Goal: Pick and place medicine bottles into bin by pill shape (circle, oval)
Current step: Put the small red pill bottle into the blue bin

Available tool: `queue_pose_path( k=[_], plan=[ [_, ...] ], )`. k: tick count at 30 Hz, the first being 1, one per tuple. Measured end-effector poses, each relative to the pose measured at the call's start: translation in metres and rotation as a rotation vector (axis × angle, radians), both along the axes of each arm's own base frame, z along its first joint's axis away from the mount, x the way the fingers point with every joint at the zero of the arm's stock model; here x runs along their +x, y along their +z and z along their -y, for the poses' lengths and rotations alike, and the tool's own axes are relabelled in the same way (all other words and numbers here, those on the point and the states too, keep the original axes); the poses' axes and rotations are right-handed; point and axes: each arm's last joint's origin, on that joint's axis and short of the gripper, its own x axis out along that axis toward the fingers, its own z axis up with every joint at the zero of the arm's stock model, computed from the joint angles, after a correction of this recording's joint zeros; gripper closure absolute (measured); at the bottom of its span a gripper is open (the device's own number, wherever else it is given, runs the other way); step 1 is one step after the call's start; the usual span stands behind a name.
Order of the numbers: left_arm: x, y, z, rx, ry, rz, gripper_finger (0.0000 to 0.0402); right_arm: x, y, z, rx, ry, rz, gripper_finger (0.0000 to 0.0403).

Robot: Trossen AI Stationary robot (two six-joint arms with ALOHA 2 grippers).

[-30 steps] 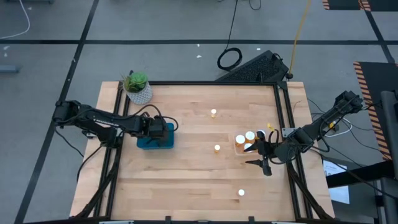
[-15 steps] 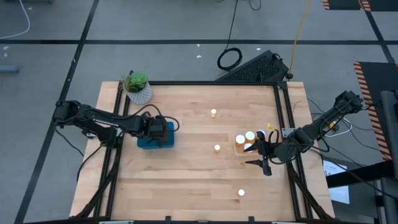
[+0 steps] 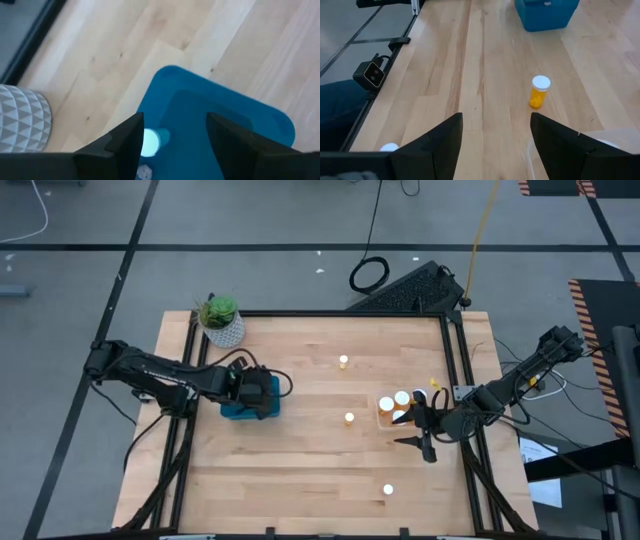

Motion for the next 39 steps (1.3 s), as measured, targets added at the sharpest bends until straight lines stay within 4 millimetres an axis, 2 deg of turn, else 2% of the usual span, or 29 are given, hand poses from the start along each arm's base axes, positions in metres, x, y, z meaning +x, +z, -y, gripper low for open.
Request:
queue_pose_path(
  k=[4,8,15,18,22,29,35,39],
  plan=[
    [0.004,0.010,0.005,0.004,-0.025,0.032,0.0183,0.000,0.000,0.000,0.030,-0.019,-0.001,0.0177],
    [0.011,0.028,0.016,0.009,-0.094,0.083,0.0183,0.002,-0.004,-0.003,0.065,-0.046,-0.029,0.0177],
    [0.022,0.057,0.044,0.070,-0.253,0.227,0.0183,0.006,-0.014,-0.024,0.124,-0.010,-0.061,0.0177],
    [0.024,0.060,0.054,0.086,-0.331,0.267,0.0183,0.005,-0.014,-0.037,0.152,0.038,-0.043,0.0177],
    [0.024,0.062,0.064,0.087,-0.381,0.289,0.0183,0.005,-0.007,-0.046,0.187,0.000,-0.026,0.0177],
    [0.023,0.063,0.069,0.079,-0.401,0.306,0.0183,0.010,-0.006,-0.068,0.124,0.028,-0.035,0.0177],
    [0.023,0.063,0.071,0.075,-0.411,0.306,0.0183,-0.011,-0.007,-0.092,0.214,0.079,-0.101,0.0177],
    [0.023,0.063,0.071,0.074,-0.411,0.306,0.0183,-0.026,-0.017,-0.106,0.226,0.109,-0.161,0.0177]
  ],
)
